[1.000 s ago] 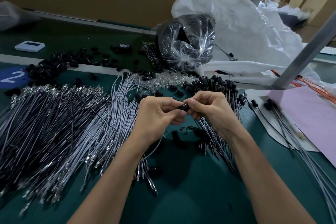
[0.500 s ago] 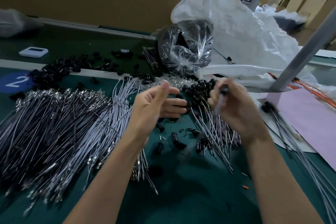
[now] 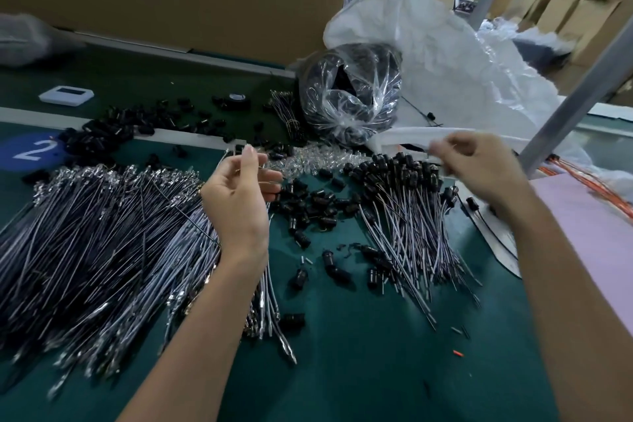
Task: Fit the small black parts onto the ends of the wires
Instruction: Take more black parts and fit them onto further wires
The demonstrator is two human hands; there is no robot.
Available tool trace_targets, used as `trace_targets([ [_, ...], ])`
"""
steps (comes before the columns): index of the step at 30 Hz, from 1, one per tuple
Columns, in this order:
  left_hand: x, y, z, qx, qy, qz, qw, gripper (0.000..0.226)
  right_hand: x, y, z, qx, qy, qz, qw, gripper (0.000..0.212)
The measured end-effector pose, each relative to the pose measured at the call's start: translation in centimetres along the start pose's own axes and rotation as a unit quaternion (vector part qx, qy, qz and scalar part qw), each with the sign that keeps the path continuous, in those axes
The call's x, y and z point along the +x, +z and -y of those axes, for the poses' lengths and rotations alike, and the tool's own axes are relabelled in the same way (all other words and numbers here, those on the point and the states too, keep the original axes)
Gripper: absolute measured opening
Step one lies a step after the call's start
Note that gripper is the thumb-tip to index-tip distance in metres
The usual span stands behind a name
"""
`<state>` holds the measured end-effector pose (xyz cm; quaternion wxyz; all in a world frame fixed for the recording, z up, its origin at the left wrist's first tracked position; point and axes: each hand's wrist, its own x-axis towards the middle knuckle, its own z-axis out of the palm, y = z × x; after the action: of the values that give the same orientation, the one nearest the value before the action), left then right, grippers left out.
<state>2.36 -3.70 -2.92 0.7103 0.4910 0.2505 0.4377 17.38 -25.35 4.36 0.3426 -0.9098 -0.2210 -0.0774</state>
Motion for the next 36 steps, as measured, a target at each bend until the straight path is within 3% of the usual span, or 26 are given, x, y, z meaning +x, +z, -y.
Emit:
trace_targets([
  [3, 0.2, -0.1, 0.3, 0.010, -0.007, -0.015, 1.000, 0.022, -1.9, 4.0, 1.8, -0.094, -0.024, 0.170, 0.981, 0.013],
  [5, 0.2, 0.0, 0.4, 0.011, -0.012, -0.018, 1.000, 0.021, -2.9, 6.8, 2.4, -0.163, -0.003, 0.217, 0.962, 0.013],
  [9, 0.7, -0.1, 0.4, 0.044, 0.003, -0.030, 0.999, 0.015, -4.4, 9.9, 3.0, -0.148, -0.029, 0.125, 0.981, 0.015],
  [13, 2.4, -1.5, 0.3, 0.180, 0.003, -0.045, 0.983, 0.017, -6.1, 11.2, 4.2, -0.056, -0.093, 0.095, 0.990, 0.014],
  [17, 2.8, -2.3, 0.2, 0.399, 0.012, 0.000, 0.917, 0.024, -7.5, 12.3, 5.8, -0.018, -0.133, 0.116, 0.984, 0.027],
  [22, 2.4, -2.3, -0.1, 0.569, 0.068, 0.012, 0.819, 0.029, -9.4, 14.7, 8.0, -0.134, -0.170, 0.175, 0.961, 0.053],
  [24, 2.2, -2.4, -0.3, 0.634, 0.107, -0.022, 0.766, 0.030, -9.6, 15.2, 8.5, -0.132, -0.167, 0.185, 0.959, 0.048],
  [26, 2.1, -2.5, -0.4, 0.660, 0.114, -0.040, 0.742, 0.029, -9.9, 15.4, 8.8, -0.099, -0.145, 0.210, 0.962, 0.031],
  [28, 2.1, -2.5, -0.4, 0.663, 0.100, -0.035, 0.741, 0.028, -10.0, 15.5, 8.9, -0.067, -0.120, 0.225, 0.965, 0.019],
  [31, 2.2, -2.5, -0.2, 0.634, 0.103, -0.032, 0.766, 0.030, -9.7, 15.1, 8.6, 0.015, -0.064, 0.229, 0.971, 0.015],
  [34, 2.1, -2.4, -0.4, 0.604, 0.129, -0.040, 0.786, 0.034, -9.0, 14.3, 8.0, 0.130, -0.009, 0.185, 0.974, 0.016],
  [36, 1.7, -2.1, -1.0, 0.597, 0.144, -0.027, 0.789, 0.032, -8.8, 13.6, 7.6, 0.254, 0.018, 0.145, 0.956, 0.010],
])
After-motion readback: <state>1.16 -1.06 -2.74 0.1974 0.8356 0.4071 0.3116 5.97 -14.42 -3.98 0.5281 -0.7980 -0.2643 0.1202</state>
